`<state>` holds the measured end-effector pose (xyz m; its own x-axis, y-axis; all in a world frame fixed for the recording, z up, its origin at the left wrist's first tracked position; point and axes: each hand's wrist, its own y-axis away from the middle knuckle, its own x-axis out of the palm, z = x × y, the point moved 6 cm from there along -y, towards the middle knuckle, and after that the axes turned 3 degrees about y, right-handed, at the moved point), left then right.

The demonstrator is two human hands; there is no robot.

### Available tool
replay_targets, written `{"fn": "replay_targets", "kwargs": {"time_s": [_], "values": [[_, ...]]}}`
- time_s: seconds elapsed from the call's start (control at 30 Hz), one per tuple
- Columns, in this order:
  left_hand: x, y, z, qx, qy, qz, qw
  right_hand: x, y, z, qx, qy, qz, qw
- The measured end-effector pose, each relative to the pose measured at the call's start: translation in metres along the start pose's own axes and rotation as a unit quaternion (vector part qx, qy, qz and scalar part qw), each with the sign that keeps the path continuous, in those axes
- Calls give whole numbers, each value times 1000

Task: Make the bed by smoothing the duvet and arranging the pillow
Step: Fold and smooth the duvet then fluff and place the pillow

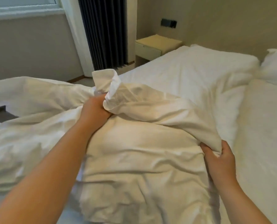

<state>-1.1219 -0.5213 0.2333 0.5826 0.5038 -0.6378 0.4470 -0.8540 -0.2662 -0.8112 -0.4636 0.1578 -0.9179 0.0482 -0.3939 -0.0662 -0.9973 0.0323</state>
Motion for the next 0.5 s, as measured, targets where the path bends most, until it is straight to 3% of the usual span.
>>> {"fn": "replay_targets", "kwargs": {"time_s": [0.13,0.23,0.37,0.5], "values": [[82,-60,-68,114,-100,93,984,-53,-26,-30,63,14,-86,994],[163,-94,-71,177,-201,206,941,-58,-45,-66,157,85,-101,979],[240,-112,-17,164,-255,340,890,-25,-51,-95,248,214,-87,941],[235,-124,85,121,-262,430,855,38,-68,-85,252,308,-57,916]]}}
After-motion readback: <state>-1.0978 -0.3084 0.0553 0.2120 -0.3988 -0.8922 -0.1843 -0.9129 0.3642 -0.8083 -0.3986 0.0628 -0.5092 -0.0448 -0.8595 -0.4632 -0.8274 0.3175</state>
